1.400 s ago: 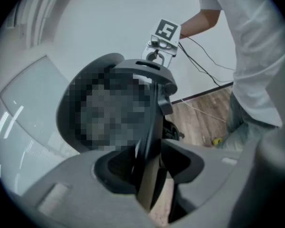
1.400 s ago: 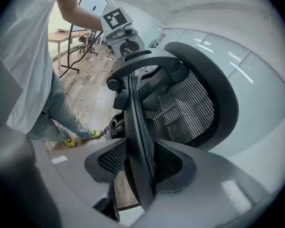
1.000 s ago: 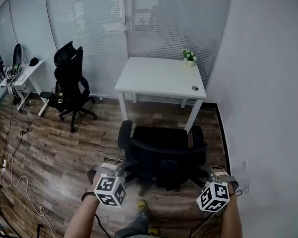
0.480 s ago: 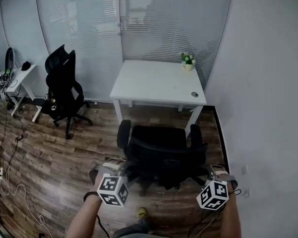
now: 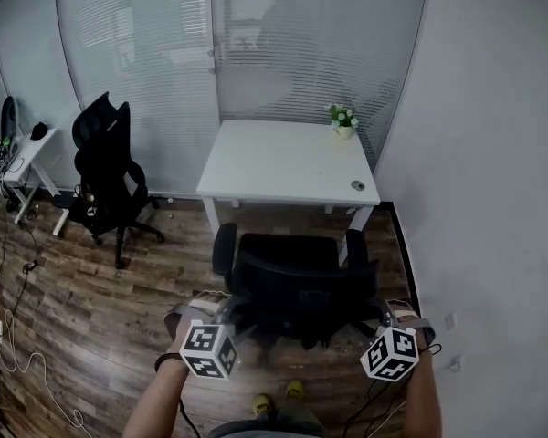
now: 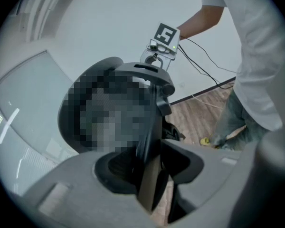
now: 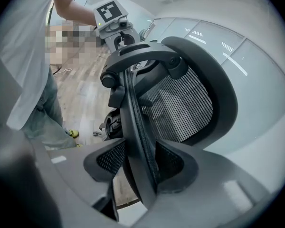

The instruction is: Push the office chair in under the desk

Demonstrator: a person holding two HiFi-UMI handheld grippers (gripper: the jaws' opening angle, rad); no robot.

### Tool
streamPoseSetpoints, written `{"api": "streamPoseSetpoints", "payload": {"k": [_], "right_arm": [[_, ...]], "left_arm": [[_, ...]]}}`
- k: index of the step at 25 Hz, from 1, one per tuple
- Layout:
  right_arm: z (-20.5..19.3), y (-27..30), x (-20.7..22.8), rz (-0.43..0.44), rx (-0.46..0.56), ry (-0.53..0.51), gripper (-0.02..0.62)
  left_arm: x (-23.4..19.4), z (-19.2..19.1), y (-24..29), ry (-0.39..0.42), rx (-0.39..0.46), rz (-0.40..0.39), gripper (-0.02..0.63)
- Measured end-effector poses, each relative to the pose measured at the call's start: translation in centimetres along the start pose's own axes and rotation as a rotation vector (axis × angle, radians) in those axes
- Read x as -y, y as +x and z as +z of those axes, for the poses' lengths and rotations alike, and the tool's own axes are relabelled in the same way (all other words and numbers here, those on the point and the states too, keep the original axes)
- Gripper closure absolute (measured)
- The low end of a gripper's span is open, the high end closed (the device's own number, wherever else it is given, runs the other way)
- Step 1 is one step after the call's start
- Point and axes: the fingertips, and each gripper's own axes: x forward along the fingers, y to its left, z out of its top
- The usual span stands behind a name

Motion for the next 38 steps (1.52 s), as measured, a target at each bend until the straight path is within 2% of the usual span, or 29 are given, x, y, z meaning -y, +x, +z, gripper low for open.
{"api": "streamPoseSetpoints", "payload": {"k": [21, 29, 38], "right_arm": [[1.7, 9.8, 12.3, 0.005, 0.036, -0.038, 0.403], [2.7, 10.8, 13.2, -0.018, 0.05, -0.046, 0.403], [2.0, 10.2, 13.7, -0.026, 0.088, -0.071, 0.402]], "left_arm": [[-13.1, -5.3, 6.9, -0.034, -0.042, 0.026, 0.428], [-14.7, -6.7, 7.5, -0.033, -0.051, 0.037, 0.414], [-14.9, -5.7, 7.9, -0.051, -0.059, 0.043, 0.405]]}}
